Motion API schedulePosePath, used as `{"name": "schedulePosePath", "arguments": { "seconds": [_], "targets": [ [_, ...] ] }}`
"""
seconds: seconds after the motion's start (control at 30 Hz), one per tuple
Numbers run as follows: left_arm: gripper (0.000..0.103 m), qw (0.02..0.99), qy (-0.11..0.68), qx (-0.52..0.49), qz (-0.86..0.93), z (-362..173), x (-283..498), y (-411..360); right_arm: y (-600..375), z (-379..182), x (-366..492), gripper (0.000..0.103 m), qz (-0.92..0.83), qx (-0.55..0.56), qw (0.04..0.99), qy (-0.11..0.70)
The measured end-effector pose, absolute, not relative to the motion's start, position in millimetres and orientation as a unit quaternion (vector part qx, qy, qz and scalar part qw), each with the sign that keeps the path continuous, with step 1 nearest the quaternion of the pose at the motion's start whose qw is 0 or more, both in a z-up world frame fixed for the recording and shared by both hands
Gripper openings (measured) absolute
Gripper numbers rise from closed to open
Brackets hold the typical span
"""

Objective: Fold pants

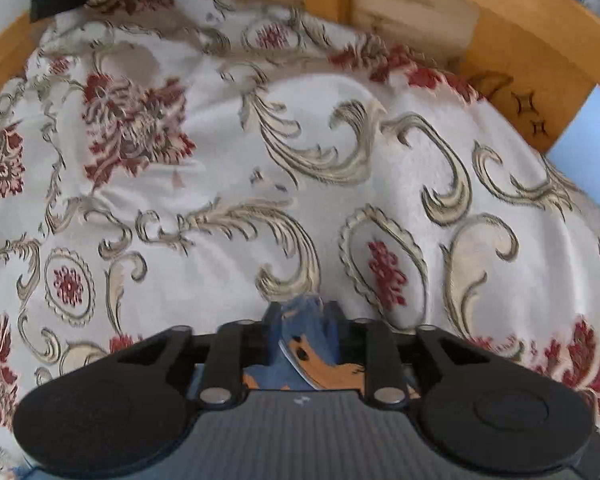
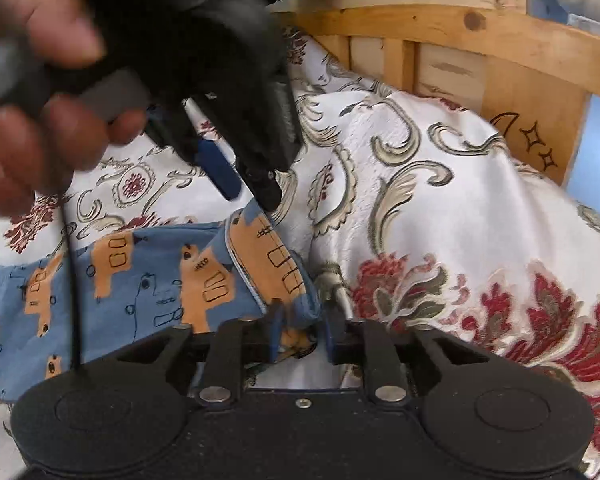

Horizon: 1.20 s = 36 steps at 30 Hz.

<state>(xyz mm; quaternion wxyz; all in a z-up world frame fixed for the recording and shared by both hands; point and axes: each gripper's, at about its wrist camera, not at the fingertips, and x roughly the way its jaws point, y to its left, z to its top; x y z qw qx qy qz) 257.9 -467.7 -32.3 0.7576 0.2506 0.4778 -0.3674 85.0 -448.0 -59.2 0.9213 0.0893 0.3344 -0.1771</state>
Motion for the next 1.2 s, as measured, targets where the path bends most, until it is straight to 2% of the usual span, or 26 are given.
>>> {"name": "schedulePosePath", "arguments": {
  "seconds": [0.03,0.07,0.1,0.17,0.2,0.3,0.4,0.5,0.63,0.73,0.83,0.9,1.0,1.1,1.2],
  "targets": [
    [0.045,0.764,0.468,0.234,-0.377,-29.0,259.9,-458.6,-447.3,-57.8,83.6,0.037,-0.176,0.088,0.923,0.331],
    [0.058,0.772,0.459,0.213,-0.384,-27.3,262.7,-446.4,-445.9,-56.0,81.9,0.042,-0.176,0.083,0.925,0.325],
    [0.066,0.781,0.45,0.191,-0.388,-24.6,266.2,-431.5,-443.2,-53.9,80.5,0.048,-0.177,0.072,0.929,0.318],
    [0.072,0.796,0.435,0.154,-0.392,-14.1,271.1,-395.3,-434.1,-48.8,78.8,0.058,-0.171,0.045,0.937,0.3],
    [0.074,0.802,0.429,0.141,-0.39,-11.2,272.9,-374.1,-429.1,-46.0,77.9,0.058,-0.159,0.036,0.943,0.29],
    [0.074,0.811,0.437,0.145,-0.362,-12.4,273.4,-306.3,-410.4,-37.4,75.1,0.058,-0.113,0.015,0.958,0.263],
    [0.074,0.777,0.489,0.238,-0.317,-14.7,268.3,-240.3,-396.5,-36.3,81.7,0.058,-0.048,0.023,0.965,0.258],
    [0.074,0.757,0.529,0.292,-0.25,-8.3,252.8,-170.9,-397.4,-45.2,99.1,0.058,-0.036,0.049,0.955,0.29],
    [0.08,0.814,0.493,0.228,-0.206,-15.7,236.0,-105.5,-411.2,-67.3,105.4,0.058,-0.08,0.072,0.93,0.352],
    [0.081,0.868,0.447,0.139,-0.168,-45.2,229.4,-63.7,-419.8,-70.7,95.3,0.056,-0.083,0.068,0.927,0.36],
    [0.08,0.88,0.46,0.065,-0.1,-85.4,231.6,-21.3,-416.9,-66.5,82.7,0.056,-0.081,0.047,0.926,0.366],
    [0.08,0.88,0.462,0.04,-0.105,-98.5,225.6,5.8,-411.8,-55.6,70.0,0.065,-0.086,0.031,0.928,0.36],
    [0.08,0.873,0.46,0.092,-0.133,-85.3,211.9,19.4,-403.5,-27.2,68.8,0.081,-0.026,0.034,0.937,0.347],
    [0.082,0.868,0.47,0.089,-0.13,-66.1,210.5,32.5,-385.7,-6.4,121.6,0.085,0.095,0.081,0.927,0.354],
    [0.085,0.883,0.438,0.072,-0.153,-46.3,223.4,29.8,-359.7,-4.4,211.3,0.085,0.252,0.174,0.865,0.397]
  ]
}}
